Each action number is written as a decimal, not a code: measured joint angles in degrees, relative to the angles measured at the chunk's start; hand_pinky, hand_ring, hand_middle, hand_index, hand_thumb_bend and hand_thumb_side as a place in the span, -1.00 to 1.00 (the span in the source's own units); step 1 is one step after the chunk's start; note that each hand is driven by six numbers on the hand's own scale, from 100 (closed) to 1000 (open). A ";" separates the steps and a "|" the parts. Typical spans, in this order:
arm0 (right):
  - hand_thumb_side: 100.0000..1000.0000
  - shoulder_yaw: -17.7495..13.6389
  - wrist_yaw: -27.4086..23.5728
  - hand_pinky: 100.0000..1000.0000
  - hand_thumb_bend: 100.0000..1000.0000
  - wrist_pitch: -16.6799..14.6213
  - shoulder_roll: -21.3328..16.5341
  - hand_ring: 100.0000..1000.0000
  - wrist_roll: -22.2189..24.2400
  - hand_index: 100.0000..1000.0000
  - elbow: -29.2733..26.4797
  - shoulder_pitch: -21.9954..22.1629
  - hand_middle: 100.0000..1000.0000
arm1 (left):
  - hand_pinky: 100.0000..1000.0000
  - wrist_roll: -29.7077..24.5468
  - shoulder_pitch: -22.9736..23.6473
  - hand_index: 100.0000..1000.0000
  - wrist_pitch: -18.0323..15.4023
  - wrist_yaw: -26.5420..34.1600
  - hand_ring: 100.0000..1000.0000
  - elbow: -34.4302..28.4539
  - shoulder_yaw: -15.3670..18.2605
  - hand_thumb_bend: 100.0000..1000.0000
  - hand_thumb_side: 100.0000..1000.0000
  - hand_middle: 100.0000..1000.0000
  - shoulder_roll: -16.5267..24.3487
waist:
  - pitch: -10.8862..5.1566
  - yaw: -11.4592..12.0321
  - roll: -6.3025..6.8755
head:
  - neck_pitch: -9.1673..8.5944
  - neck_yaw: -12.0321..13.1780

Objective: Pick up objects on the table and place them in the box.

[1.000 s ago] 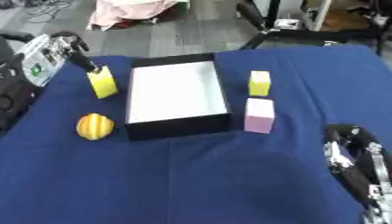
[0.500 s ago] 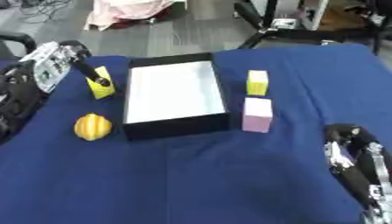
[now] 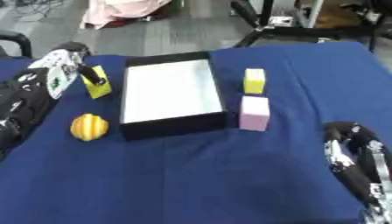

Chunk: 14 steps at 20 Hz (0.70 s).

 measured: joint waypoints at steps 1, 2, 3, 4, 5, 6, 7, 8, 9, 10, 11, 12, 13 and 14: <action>-0.14 0.00 0.00 0.41 -1.00 0.00 0.05 0.42 0.00 0.18 0.00 -0.13 0.19 | 0.67 -0.05 0.08 0.74 -0.06 -0.98 0.51 0.20 0.64 -0.18 -0.70 0.48 -0.25 | 0.01 -0.03 0.00 | 0.00 0.00; -0.14 0.00 0.00 0.41 -1.00 -0.01 0.06 0.42 0.01 0.18 0.00 -0.23 0.19 | 0.67 -0.25 0.25 0.74 -0.20 -2.00 0.50 0.42 1.27 -0.19 -0.69 0.48 -0.48 | 0.03 -0.12 -0.02 | 0.00 0.00; -0.14 0.00 0.00 0.41 -1.00 -0.01 0.06 0.42 0.01 0.18 0.00 -0.22 0.19 | 0.66 -0.51 0.40 0.74 -0.36 -3.06 0.50 0.54 1.90 -0.19 -0.69 0.49 -0.73 | 0.06 -0.20 -0.07 | 0.00 -0.01; -0.14 0.00 -0.01 0.41 -1.00 -0.02 0.07 0.42 0.02 0.18 0.00 -0.23 0.19 | 0.66 -0.84 0.46 0.74 -0.51 -4.08 0.50 0.63 2.48 -0.19 -0.68 0.49 -0.95 | 0.14 -0.24 -0.15 | 0.00 -0.01; -0.14 0.00 -0.01 0.41 -1.00 -0.02 0.07 0.42 0.02 0.18 0.00 -0.23 0.19 | 0.66 -1.19 0.57 0.74 -0.62 -5.07 0.50 0.74 3.04 -0.20 -0.68 0.50 -1.16 | 0.21 -0.24 -0.21 | 0.00 -0.01; -0.14 0.01 -0.01 0.41 -1.00 -0.02 0.08 0.42 0.02 0.18 0.00 -0.24 0.19 | 0.66 -1.51 0.75 0.75 -0.72 -6.09 0.51 0.77 3.57 -0.20 -0.68 0.51 -1.33 | 0.27 -0.25 -0.26 | 0.00 -0.01; -0.14 0.01 -0.01 0.41 -1.00 -0.02 0.08 0.42 0.02 0.18 0.00 -0.24 0.19 | 0.66 -1.79 0.86 0.75 -0.75 -7.14 0.51 0.77 4.06 -0.21 -0.68 0.52 -1.41 | 0.30 -0.25 -0.29 | 0.00 -0.01; -0.14 0.01 -0.01 0.41 -1.00 -0.02 0.09 0.42 0.03 0.18 0.00 -0.25 0.19 | 0.67 -1.98 0.90 0.76 -0.70 -8.11 0.52 0.77 4.52 -0.22 -0.68 0.55 -1.51 | 0.30 -0.25 -0.32 | 0.00 -0.01; -0.14 0.01 -0.05 0.41 -1.00 -0.02 0.09 0.42 0.03 0.18 0.00 -0.25 0.19 | 0.67 -2.13 0.98 0.76 -0.59 -9.11 0.52 0.77 4.95 -0.23 -0.68 0.56 -1.61 | 0.30 -0.25 -0.32 | 0.00 -0.01; -0.14 0.01 -0.10 0.41 -1.00 -0.02 0.10 0.42 0.03 0.18 0.00 -0.26 0.19 | 0.66 -2.21 1.14 0.76 -0.51 -10.17 0.51 0.77 5.36 -0.24 -0.68 0.56 -1.75 | 0.30 -0.25 -0.32 | 0.00 -0.02; -0.14 0.01 -0.15 0.41 -1.00 -0.02 0.12 0.42 0.03 0.18 0.00 -0.26 0.19 | 0.65 -2.31 1.29 0.75 -0.41 -11.18 0.50 0.77 5.77 -0.25 -0.68 0.54 -1.84 | 0.30 -0.25 -0.32 | 0.00 -0.02; -0.14 0.01 -0.18 0.41 -1.00 -0.02 0.13 0.42 0.04 0.18 0.00 -0.27 0.19 | 0.64 -2.45 1.36 0.74 -0.35 -12.16 0.47 0.77 6.20 -0.27 -0.69 0.51 -1.85 | 0.30 -0.25 -0.32 | 0.00 -0.02; -0.14 0.01 -0.19 0.41 -1.00 -0.02 0.15 0.42 0.04 0.18 0.00 -0.27 0.19 | 0.58 -2.71 1.38 0.63 -0.41 -13.17 0.35 0.77 6.64 -0.32 -0.69 0.36 -1.86 | 0.30 -0.25 -0.32 | 0.00 -0.03; -0.14 0.01 -0.20 0.41 -1.00 -0.02 0.19 0.42 0.04 0.18 0.00 -0.27 0.19 | 0.55 -3.09 1.40 0.54 -0.53 -14.12 0.24 0.77 7.07 -0.34 -0.70 0.20 -1.93 | 0.30 -0.24 -0.32 | 0.00 -0.03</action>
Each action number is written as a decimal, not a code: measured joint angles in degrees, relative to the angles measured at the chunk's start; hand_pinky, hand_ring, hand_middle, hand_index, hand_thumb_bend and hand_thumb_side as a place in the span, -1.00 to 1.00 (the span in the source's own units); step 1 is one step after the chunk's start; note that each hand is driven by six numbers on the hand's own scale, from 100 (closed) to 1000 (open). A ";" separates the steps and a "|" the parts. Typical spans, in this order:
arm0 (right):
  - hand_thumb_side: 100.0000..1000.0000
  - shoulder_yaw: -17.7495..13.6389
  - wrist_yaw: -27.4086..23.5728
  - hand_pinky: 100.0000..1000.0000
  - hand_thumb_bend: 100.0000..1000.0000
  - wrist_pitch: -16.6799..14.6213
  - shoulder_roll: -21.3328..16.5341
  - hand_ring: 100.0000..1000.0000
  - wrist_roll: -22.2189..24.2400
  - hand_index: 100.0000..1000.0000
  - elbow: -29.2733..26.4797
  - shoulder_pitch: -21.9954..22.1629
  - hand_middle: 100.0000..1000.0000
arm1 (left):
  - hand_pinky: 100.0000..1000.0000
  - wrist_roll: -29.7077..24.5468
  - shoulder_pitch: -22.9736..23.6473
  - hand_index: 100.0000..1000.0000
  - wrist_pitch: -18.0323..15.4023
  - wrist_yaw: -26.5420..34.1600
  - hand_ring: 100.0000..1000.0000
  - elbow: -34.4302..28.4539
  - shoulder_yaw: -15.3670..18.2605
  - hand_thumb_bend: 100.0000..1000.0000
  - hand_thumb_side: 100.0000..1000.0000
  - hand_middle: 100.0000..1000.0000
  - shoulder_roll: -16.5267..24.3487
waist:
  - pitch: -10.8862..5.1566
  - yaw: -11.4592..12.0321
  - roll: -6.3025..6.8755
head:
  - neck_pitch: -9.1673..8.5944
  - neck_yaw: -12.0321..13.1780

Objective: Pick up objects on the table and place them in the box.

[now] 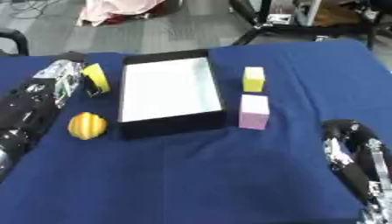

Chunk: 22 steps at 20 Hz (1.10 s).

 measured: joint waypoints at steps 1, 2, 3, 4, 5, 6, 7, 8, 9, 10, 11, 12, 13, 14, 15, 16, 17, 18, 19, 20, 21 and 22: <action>-0.14 0.00 -0.01 0.41 -1.00 0.00 0.03 0.42 0.00 0.18 0.00 0.00 0.19 | 0.50 -0.43 0.01 0.46 -0.19 -0.73 0.14 -0.02 0.40 -0.38 -0.70 0.08 -0.14 | 0.00 0.00 0.00 | 0.00 -0.01; -0.14 0.00 -0.03 0.41 -1.00 0.00 0.04 0.42 0.00 0.18 0.00 -0.01 0.19 | 0.48 -0.93 0.03 0.41 -0.37 -1.23 0.10 -0.06 0.76 -0.41 -0.72 0.02 -0.23 | 0.00 0.01 0.00 | 0.00 -0.01; -0.14 0.00 -0.05 0.41 -1.00 0.00 0.04 0.42 0.00 0.18 0.00 -0.02 0.19 | 0.43 -1.40 0.06 0.30 -0.57 -1.57 0.00 -0.13 1.04 -0.45 -0.73 -0.10 -0.31 | 0.00 0.03 0.00 | 0.00 -0.01; -0.14 0.00 -0.07 0.41 -1.00 0.00 0.04 0.42 0.00 0.18 0.00 -0.07 0.19 | 0.40 -1.84 0.10 0.24 -0.75 -1.73 -0.06 -0.34 1.29 -0.47 -0.73 -0.16 -0.31 | 0.00 0.06 -0.02 | 0.00 -0.01; -0.14 0.00 -0.07 0.41 -1.00 0.00 0.04 0.42 0.00 0.18 0.00 -0.13 0.19 | 0.38 -2.20 0.13 0.20 -0.95 -1.73 -0.09 -0.52 1.50 -0.48 -0.74 -0.20 -0.31 | 0.00 0.10 -0.05 | 0.00 -0.02; -0.14 0.00 -0.08 0.41 -1.00 0.00 0.05 0.42 0.00 0.18 0.00 -0.13 0.19 | 0.36 -2.53 0.13 0.17 -1.18 -1.56 -0.11 -0.83 1.57 -0.48 -0.73 -0.23 -0.31 | 0.00 0.22 -0.05 | 0.00 -0.02; -0.14 0.00 -0.08 0.41 -1.00 0.00 0.05 0.42 0.00 0.18 0.00 -0.14 0.19 | 0.36 -2.76 0.13 0.17 -1.40 -1.20 -0.11 -1.24 1.57 -0.47 -0.73 -0.23 -0.30 | 0.00 0.32 -0.05 | 0.00 -0.03; -0.14 0.00 -0.08 0.41 -1.00 0.00 0.05 0.42 0.00 0.18 0.00 -0.15 0.19 | 0.37 -2.89 0.12 0.17 -1.62 -0.78 -0.11 -1.88 1.57 -0.46 -0.72 -0.23 -0.24 | 0.00 0.34 -0.05 | 0.00 -0.04; -0.14 0.00 -0.08 0.41 -1.00 0.00 0.05 0.42 0.00 0.18 0.00 -0.15 0.19 | 0.38 -2.89 0.04 0.16 -1.88 -0.33 -0.12 -2.71 1.53 -0.44 -0.70 -0.24 -0.07 | 0.00 0.35 -0.05 | 0.00 -0.05; -0.14 0.00 -0.08 0.41 -1.00 0.00 0.05 0.42 0.00 0.18 0.00 -0.14 0.19 | 0.38 -2.75 -0.27 0.16 -2.16 0.12 -0.12 -3.84 1.48 -0.42 -0.68 -0.25 0.32 | 0.00 0.40 -0.05 | 0.00 -0.07; -0.14 -0.01 -0.08 0.41 -1.00 0.00 0.05 0.42 0.00 0.18 0.00 -0.14 0.19 | 0.38 -2.52 -0.76 0.16 -2.41 0.56 -0.12 -5.29 1.32 -0.40 -0.67 -0.26 0.89 | 0.00 0.48 -0.05 | 0.00 -0.08; -0.14 -0.02 -0.08 0.41 -1.00 0.01 0.05 0.42 -0.01 0.18 0.00 -0.11 0.19 | 0.39 -2.22 -1.33 0.16 -2.71 1.00 -0.12 -6.94 1.00 -0.40 -0.66 -0.26 1.54 | 0.00 0.62 -0.05 | 0.00 -0.10; -0.14 -0.02 -0.08 0.41 -1.00 0.01 0.04 0.42 -0.02 0.18 0.00 -0.09 0.19 | 0.40 -1.96 -1.92 0.16 -3.08 1.51 -0.12 -8.85 0.53 -0.39 -0.65 -0.26 2.24 | 0.00 0.71 -0.05 | 0.00 -0.12; -0.14 -0.02 -0.08 0.41 -1.00 0.01 0.04 0.42 -0.02 0.18 0.00 -0.03 0.19 | 0.40 -1.88 -2.50 0.16 -3.69 2.20 -0.12 -10.95 -0.08 -0.38 -0.65 -0.26 2.84 | 0.00 0.78 -0.05 | 0.00 -0.13; -0.14 -0.02 -0.08 0.41 -1.00 0.01 0.04 0.42 -0.02 0.18 0.00 0.08 0.19 | 0.40 -1.96 -2.96 0.16 -4.42 2.99 -0.12 -13.18 -0.80 -0.38 -0.65 -0.25 3.33 | 0.00 0.83 -0.05 | 0.00 -0.15; -0.14 -0.02 -0.08 0.41 -1.00 0.01 0.03 0.42 -0.02 0.18 0.00 0.10 0.19 | 0.41 -2.25 -3.22 0.17 -5.35 3.99 -0.11 -15.44 -1.72 -0.37 -0.64 -0.24 3.69 | -0.01 0.88 -0.05 | 0.00 -0.15; -0.13 -0.02 -0.08 0.41 -1.00 0.01 0.03 0.42 -0.02 0.18 0.00 0.10 0.19 | 0.42 -2.80 -3.30 0.18 -6.41 5.29 -0.10 -17.79 -2.81 -0.37 -0.64 -0.24 3.83 | -0.02 0.93 -0.05 | 0.00 -0.15; -0.14 -0.01 -0.08 0.41 -1.00 0.01 0.02 0.42 -0.02 0.18 0.00 0.09 0.19 | 0.42 -3.64 -3.30 0.18 -7.38 6.91 -0.10 -20.00 -4.08 -0.38 -0.64 -0.23 3.83 | -0.02 0.92 -0.05 | 0.00 -0.15; -0.14 -0.01 -0.08 0.41 -1.00 0.01 0.02 0.42 -0.01 0.18 0.00 0.09 0.19 | 0.42 -4.73 -3.29 0.19 -8.47 8.51 -0.08 -22.03 -5.61 -0.40 -0.65 -0.21 3.78 | -0.03 0.84 -0.05 | 0.00 -0.15; -0.14 -0.01 -0.08 0.41 -1.00 0.01 0.02 0.42 -0.01 0.18 0.00 0.09 0.19 | 0.42 -6.11 -3.28 0.20 -9.63 10.23 -0.07 -23.91 -7.30 -0.40 -0.65 -0.20 3.67 | -0.04 0.68 -0.05 | 0.00 -0.15; -0.14 -0.01 -0.08 0.41 -1.00 0.01 0.02 0.42 -0.01 0.18 0.00 0.09 0.19 | 0.43 -7.74 -3.21 0.22 -10.83 11.70 -0.06 -25.47 -9.18 -0.41 -0.66 -0.17 3.45 | -0.04 0.56 -0.05 | 0.00 -0.15; -0.14 0.00 -0.08 0.41 -1.00 0.01 0.02 0.42 -0.01 0.18 0.00 0.08 0.19 | 0.43 -9.59 -3.12 0.23 -12.04 12.94 -0.05 -26.77 -11.08 -0.41 -0.66 -0.16 3.02 | -0.05 0.52 -0.05 | 0.00 -0.12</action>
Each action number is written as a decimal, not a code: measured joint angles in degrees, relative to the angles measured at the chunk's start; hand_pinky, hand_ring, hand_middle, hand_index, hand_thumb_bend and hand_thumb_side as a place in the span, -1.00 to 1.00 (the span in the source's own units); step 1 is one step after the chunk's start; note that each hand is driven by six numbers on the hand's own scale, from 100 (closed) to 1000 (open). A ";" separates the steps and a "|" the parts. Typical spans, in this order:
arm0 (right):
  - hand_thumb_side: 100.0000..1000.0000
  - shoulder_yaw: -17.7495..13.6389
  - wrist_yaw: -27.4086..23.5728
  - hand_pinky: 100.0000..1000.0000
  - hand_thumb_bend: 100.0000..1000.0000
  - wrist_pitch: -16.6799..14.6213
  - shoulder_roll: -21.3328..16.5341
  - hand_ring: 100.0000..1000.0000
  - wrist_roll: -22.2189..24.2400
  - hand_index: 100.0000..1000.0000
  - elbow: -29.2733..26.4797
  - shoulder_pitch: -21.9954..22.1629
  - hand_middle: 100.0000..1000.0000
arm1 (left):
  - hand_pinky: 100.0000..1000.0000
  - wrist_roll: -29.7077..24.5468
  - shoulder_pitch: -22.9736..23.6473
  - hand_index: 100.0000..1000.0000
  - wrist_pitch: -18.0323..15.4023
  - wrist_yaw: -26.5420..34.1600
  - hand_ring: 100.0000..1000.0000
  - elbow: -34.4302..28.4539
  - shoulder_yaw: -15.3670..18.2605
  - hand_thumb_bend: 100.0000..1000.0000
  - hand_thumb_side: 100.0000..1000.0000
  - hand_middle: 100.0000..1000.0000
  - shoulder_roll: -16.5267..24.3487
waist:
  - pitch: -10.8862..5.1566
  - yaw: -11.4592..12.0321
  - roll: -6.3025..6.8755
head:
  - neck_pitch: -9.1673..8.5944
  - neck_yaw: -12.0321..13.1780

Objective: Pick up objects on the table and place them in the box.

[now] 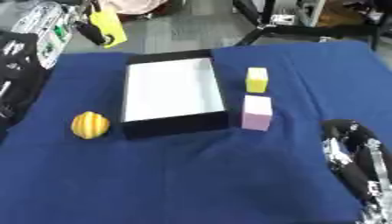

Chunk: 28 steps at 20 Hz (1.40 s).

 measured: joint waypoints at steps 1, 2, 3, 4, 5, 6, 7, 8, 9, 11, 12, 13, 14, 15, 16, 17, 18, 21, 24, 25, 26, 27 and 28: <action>-0.14 0.00 -0.01 0.41 -1.00 0.00 0.00 0.42 0.00 0.18 0.00 0.00 0.19 | 0.44 -1.87 0.15 0.25 -1.08 0.92 -0.03 -0.91 -1.76 -0.37 -0.64 -0.14 -0.53 | 0.00 -0.09 0.00 | 0.00 0.04; -0.14 0.01 -0.05 0.41 -1.00 0.00 0.00 0.42 0.00 0.18 0.00 -0.01 0.19 | 0.44 -3.59 0.45 0.26 -2.02 1.57 -0.02 -1.48 -3.31 -0.37 -0.65 -0.13 -1.18 | 0.00 -0.20 0.00 | 0.00 0.06; -0.14 0.01 -0.08 0.41 -1.00 0.01 0.00 0.42 0.01 0.18 0.00 -0.01 0.19 | 0.46 -5.04 0.77 0.29 -2.78 2.03 0.01 -1.70 -4.60 -0.35 -0.64 -0.09 -1.93 | 0.00 -0.22 0.00 | 0.00 0.06; -0.14 0.02 -0.09 0.41 -1.00 0.01 0.00 0.42 0.02 0.18 0.00 -0.01 0.19 | 0.46 -6.20 1.17 0.30 -3.40 2.32 0.02 -1.73 -5.64 -0.34 -0.64 -0.08 -2.60 | 0.00 -0.23 0.00 | 0.00 0.06; -0.14 0.03 -0.10 0.41 -1.00 0.02 0.00 0.42 0.03 0.18 0.00 -0.02 0.19 | 0.47 -7.07 1.57 0.34 -3.90 2.36 0.06 -1.55 -6.43 -0.25 -0.60 -0.02 -3.24 | 0.00 -0.25 0.00 | 0.00 0.06; -0.14 0.04 -0.11 0.41 -1.00 0.03 0.00 0.42 0.04 0.18 0.00 -0.02 0.19 | 0.48 -7.69 1.95 0.35 -4.29 2.31 0.06 -1.11 -6.97 -0.23 -0.60 -0.01 -3.82 | 0.00 -0.28 0.00 | 0.00 0.06; -0.14 0.04 -0.12 0.41 -1.00 0.04 0.00 0.42 0.05 0.18 0.00 -0.03 0.19 | 0.48 -8.06 2.32 0.35 -4.60 2.21 0.06 -0.48 -7.31 -0.23 -0.60 -0.01 -4.34 | 0.00 -0.29 0.00 | 0.00 0.06; -0.14 0.05 -0.12 0.41 -1.00 0.05 0.00 0.42 0.06 0.18 0.00 -0.04 0.19 | 0.57 -8.26 2.63 0.62 -4.85 1.97 0.30 0.20 -7.53 0.13 -0.42 0.28 -4.70 | 0.00 -0.29 0.00 | 0.00 0.06; -0.14 0.05 -0.12 0.41 -1.00 0.06 0.00 0.42 0.07 0.18 0.00 -0.04 0.19 | 0.62 -8.25 2.93 0.71 -5.07 1.62 0.41 0.85 -7.58 0.30 -0.32 0.42 -4.97 | 0.00 -0.29 0.00 | 0.00 0.06; -0.14 0.06 -0.12 0.41 -1.00 0.07 0.00 0.42 0.08 0.18 0.00 -0.04 0.19 | 0.71 -7.63 3.40 0.86 -5.43 0.80 0.58 1.72 -7.57 0.68 -0.08 0.63 -5.12 | 0.00 -0.27 0.00 | 0.00 0.04; -0.14 0.06 -0.12 0.41 -1.00 0.07 0.00 0.42 0.08 0.18 0.00 -0.04 0.19 | 0.72 -7.04 3.54 0.88 -5.40 0.45 0.60 1.68 -7.54 0.75 -0.03 0.66 -5.07 | 0.00 -0.19 0.00 | 0.00 0.04; -0.14 0.06 -0.12 0.41 -1.00 0.07 0.00 0.42 0.08 0.18 0.00 -0.04 0.19 | 0.74 -6.38 3.58 0.92 -5.21 0.17 0.64 1.33 -7.49 0.85 0.07 0.73 -4.81 | 0.00 -0.16 0.00 | 0.00 0.04; -0.14 0.06 -0.12 0.41 -1.00 0.07 0.00 0.42 0.08 0.18 0.00 -0.04 0.19 | 0.76 -5.76 3.59 0.94 -4.94 -0.22 0.68 0.53 -7.46 0.93 0.14 0.77 -4.32 | 0.00 -0.09 0.00 | 0.00 0.03; -0.14 0.06 -0.12 0.41 -1.00 0.07 0.00 0.42 0.08 0.18 0.00 -0.04 0.19 | 0.78 -5.30 3.59 0.97 -4.70 -0.80 0.71 -0.73 -7.39 1.00 0.24 0.82 -3.60 | 0.00 0.02 0.00 | 0.00 0.03; -0.14 0.06 -0.12 0.41 -1.00 0.07 0.00 0.42 0.08 0.18 0.00 -0.02 0.19 | 0.78 -5.13 3.59 0.97 -4.54 -1.56 0.71 -2.11 -7.27 1.00 0.25 0.82 -2.70 | 0.00 0.18 0.00 | 0.00 0.03; -0.14 0.06 -0.12 0.41 -1.00 0.07 -0.01 0.42 0.08 0.18 0.00 -0.02 0.19 | 0.77 -5.21 3.59 0.95 -4.43 -2.19 0.69 -3.67 -7.02 1.00 0.20 0.80 -1.60 | 0.00 0.30 0.00 | 0.00 0.03; -0.14 0.06 -0.12 0.41 -1.00 0.07 -0.01 0.42 0.08 0.18 0.00 -0.01 0.19 | 0.74 -5.58 3.67 0.90 -4.31 -2.42 0.63 -5.28 -6.66 0.88 0.03 0.72 -0.41 | 0.00 0.38 0.00 | 0.00 0.00; -0.13 -0.02 -0.12 0.41 -1.00 0.08 -0.02 0.42 0.04 0.18 0.00 0.03 0.18 | 0.66 -8.66 5.02 0.77 -4.04 0.07 0.42 -10.81 -5.29 0.56 -0.28 0.41 3.73 | -0.02 0.78 0.00 | 0.00 -0.41; -0.13 -0.04 -0.12 0.41 -1.00 0.05 -0.20 0.42 -0.05 0.18 0.02 0.27 0.18 | 0.64 -14.51 6.61 0.70 -3.26 5.80 0.37 -15.64 -4.71 0.43 -0.44 0.34 8.92 | -0.03 1.39 0.02 | 0.00 -0.51; -0.13 -0.04 -0.10 0.41 -1.00 0.04 -0.22 0.42 -0.06 0.18 0.04 0.45 0.18 | 0.63 -16.59 7.34 0.69 -2.96 7.88 0.37 -16.61 -4.84 0.41 -0.46 0.34 10.70 | -0.03 1.53 0.03 | 0.00 -0.59; -0.13 -0.04 -0.07 0.41 -1.00 0.04 -0.26 0.42 -0.06 0.18 0.11 0.53 0.18 | 0.63 -18.20 8.25 0.68 -2.79 9.93 0.36 -17.24 -5.32 0.39 -0.48 0.33 12.44 | -0.03 1.59 0.03 | 0.00 -0.68; -0.14 -0.04 -0.06 0.41 -1.00 0.03 -0.35 0.42 -0.07 0.18 0.20 0.53 0.18 | 0.63 -19.32 9.30 0.68 -2.77 11.97 0.37 -17.58 -6.06 0.37 -0.51 0.34 14.03 | -0.03 1.61 0.03 | 0.00 -0.74; -0.14 -0.05 -0.04 0.41 -1.00 0.03 -0.46 0.42 -0.07 0.18 0.32 0.53 0.18 | 0.62 -20.03 10.41 0.68 -2.84 13.84 0.37 -17.65 -6.93 0.37 -0.52 0.34 15.35 | -0.03 1.66 0.03 | 0.00 -0.80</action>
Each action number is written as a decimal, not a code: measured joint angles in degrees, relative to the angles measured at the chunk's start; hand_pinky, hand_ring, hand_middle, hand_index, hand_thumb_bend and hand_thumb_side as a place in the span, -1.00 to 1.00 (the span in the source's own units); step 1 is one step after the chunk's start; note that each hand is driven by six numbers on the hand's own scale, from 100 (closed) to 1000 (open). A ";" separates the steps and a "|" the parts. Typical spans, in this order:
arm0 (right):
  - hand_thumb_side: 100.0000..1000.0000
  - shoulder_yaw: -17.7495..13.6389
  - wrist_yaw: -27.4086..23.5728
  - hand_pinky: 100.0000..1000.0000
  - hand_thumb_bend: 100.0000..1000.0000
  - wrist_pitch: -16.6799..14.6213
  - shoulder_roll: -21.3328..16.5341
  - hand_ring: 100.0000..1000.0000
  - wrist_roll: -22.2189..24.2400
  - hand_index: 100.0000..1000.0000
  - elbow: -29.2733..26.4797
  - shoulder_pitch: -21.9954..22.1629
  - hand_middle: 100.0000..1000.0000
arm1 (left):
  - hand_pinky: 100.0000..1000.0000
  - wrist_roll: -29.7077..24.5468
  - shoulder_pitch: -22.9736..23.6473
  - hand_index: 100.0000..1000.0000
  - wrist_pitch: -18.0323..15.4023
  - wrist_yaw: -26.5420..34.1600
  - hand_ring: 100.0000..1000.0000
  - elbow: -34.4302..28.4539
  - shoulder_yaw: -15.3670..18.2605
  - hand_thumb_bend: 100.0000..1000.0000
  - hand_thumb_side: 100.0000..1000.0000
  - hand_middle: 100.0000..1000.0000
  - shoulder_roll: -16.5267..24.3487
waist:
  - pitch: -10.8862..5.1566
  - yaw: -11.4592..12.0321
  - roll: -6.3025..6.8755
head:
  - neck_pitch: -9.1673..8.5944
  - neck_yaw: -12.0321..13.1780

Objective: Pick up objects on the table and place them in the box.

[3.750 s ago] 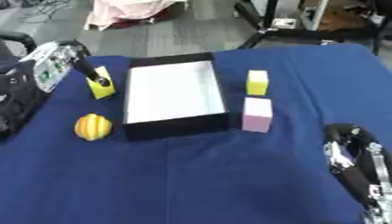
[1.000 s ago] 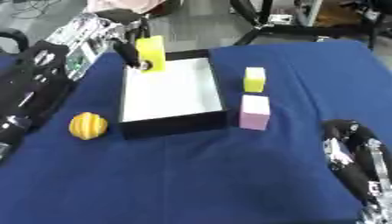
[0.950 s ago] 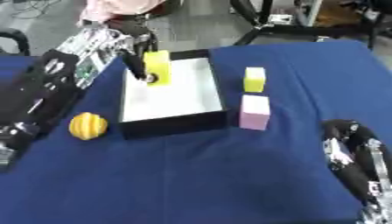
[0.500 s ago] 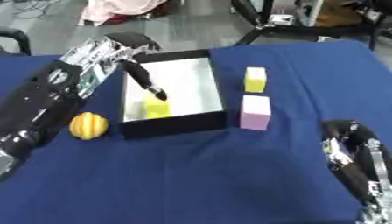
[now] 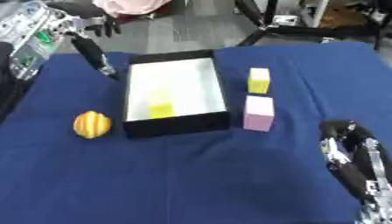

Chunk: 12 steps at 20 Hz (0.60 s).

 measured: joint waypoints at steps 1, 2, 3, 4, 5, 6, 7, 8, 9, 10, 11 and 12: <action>-0.14 0.00 0.03 0.41 -1.00 -0.01 -0.14 0.42 -0.01 0.18 0.01 0.00 0.18 | 0.62 -0.46 1.23 0.68 -0.19 1.74 0.37 0.15 -1.03 0.38 -0.51 0.34 1.13 | -0.01 0.01 0.01 | 0.00 -0.09; -0.13 0.00 0.09 0.41 -1.00 -0.01 -0.22 0.42 -0.01 0.18 0.02 0.01 0.18 | 0.62 -0.77 2.41 0.68 -0.40 3.26 0.36 0.55 -2.03 0.37 -0.52 0.34 2.02 | -0.04 0.01 0.01 | 0.00 -0.13; -0.14 0.00 0.14 0.41 -1.00 -0.01 -0.24 0.42 -0.01 0.18 0.02 0.01 0.18 | 0.61 -0.97 3.58 0.67 -0.58 4.53 0.36 1.19 -2.93 0.36 -0.53 0.33 2.58 | -0.07 0.01 0.02 | 0.00 -0.14; -0.14 0.00 0.16 0.41 -1.00 -0.01 -0.26 0.42 -0.01 0.18 0.02 0.01 0.18 | 0.60 -1.09 4.60 0.67 -0.68 5.39 0.35 2.02 -3.65 0.35 -0.55 0.33 2.89 | -0.07 0.02 0.02 | 0.00 -0.14; -0.14 0.00 0.16 0.41 -1.00 -0.01 -0.27 0.42 -0.01 0.18 0.03 0.01 0.18 | 0.60 -1.13 5.46 0.67 -0.68 5.94 0.35 2.95 -4.13 0.34 -0.56 0.32 2.97 | -0.07 0.02 0.02 | 0.00 -0.14; -0.14 0.00 0.16 0.41 -1.00 -0.01 -0.27 0.42 -0.01 0.18 0.03 0.01 0.18 | 0.60 -1.19 6.21 0.67 -0.62 6.25 0.35 3.94 -4.37 0.34 -0.55 0.32 2.96 | -0.07 0.02 0.02 | 0.00 -0.15; -0.12 0.00 0.16 0.41 -1.00 -0.01 -0.27 0.42 -0.01 0.18 0.03 0.01 0.18 | 0.60 -1.24 6.83 0.67 -0.55 6.34 0.35 5.00 -4.46 0.33 -0.56 0.33 2.93 | -0.07 0.02 0.02 | 0.00 -0.18; -0.14 0.00 0.16 0.41 -1.00 -0.02 -0.27 0.42 -0.02 0.18 0.03 0.01 0.18 | 0.60 -1.28 7.31 0.67 -0.48 6.25 0.35 6.06 -4.45 0.32 -0.57 0.33 2.82 | -0.07 0.02 0.02 | 0.00 -0.24; -0.14 0.00 0.16 0.41 -1.00 -0.02 -0.27 0.42 -0.02 0.18 0.03 0.01 0.18 | 0.60 -1.31 7.71 0.67 -0.45 5.88 0.35 7.10 -4.42 0.31 -0.57 0.33 2.46 | -0.07 0.02 0.02 | 0.00 -0.32; -0.14 -0.01 0.16 0.41 -1.00 -0.02 -0.27 0.42 -0.03 0.18 0.03 0.01 0.18 | 0.59 -1.31 7.92 0.67 -0.46 5.37 0.35 7.99 -4.32 0.29 -0.58 0.33 1.98 | -0.07 0.02 0.02 | 0.00 -0.37; -0.14 -0.01 0.16 0.41 -1.00 -0.02 -0.27 0.42 -0.05 0.18 0.03 0.01 0.18 | 0.59 -1.32 8.04 0.67 -0.46 4.81 0.34 8.77 -4.04 0.29 -0.59 0.33 1.49 | -0.07 0.02 0.02 | 0.00 -0.41; -0.14 -0.01 0.16 0.41 -1.00 -0.01 -0.27 0.42 -0.05 0.18 0.03 0.01 0.18 | 0.59 -1.33 8.16 0.67 -0.47 4.26 0.34 9.38 -3.67 0.28 -0.60 0.33 1.04 | -0.07 0.03 0.02 | 0.00 -0.44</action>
